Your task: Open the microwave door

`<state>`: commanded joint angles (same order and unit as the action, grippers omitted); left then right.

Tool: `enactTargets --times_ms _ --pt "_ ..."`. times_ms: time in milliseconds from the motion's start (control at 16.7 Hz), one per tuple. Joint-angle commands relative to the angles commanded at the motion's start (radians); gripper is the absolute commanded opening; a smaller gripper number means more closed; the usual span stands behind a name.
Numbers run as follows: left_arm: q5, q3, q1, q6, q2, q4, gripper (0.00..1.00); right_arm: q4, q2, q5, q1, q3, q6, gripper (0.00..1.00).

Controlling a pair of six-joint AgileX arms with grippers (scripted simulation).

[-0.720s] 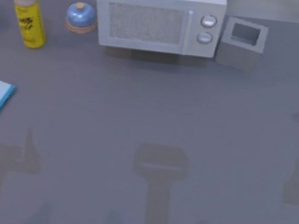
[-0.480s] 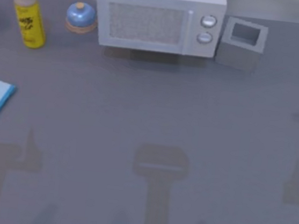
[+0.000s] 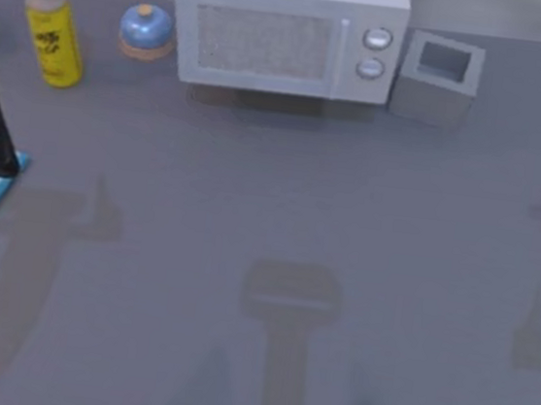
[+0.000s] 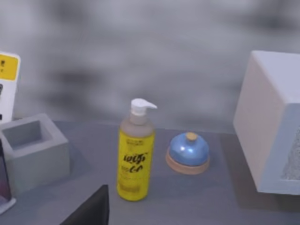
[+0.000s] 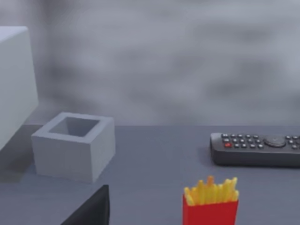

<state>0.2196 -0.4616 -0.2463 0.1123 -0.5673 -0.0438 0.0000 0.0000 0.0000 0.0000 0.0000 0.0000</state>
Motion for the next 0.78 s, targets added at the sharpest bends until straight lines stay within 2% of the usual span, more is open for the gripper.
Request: enactTargets --times_ms 480,780 --pt "0.277 -0.658 -0.313 0.187 -0.871 0.003 1.00 0.000 0.000 0.000 0.000 0.000 0.000 1.00" --pt "0.418 -0.956 -0.471 0.266 -1.291 -0.020 1.00 0.000 0.000 0.000 0.000 0.000 0.000 1.00"
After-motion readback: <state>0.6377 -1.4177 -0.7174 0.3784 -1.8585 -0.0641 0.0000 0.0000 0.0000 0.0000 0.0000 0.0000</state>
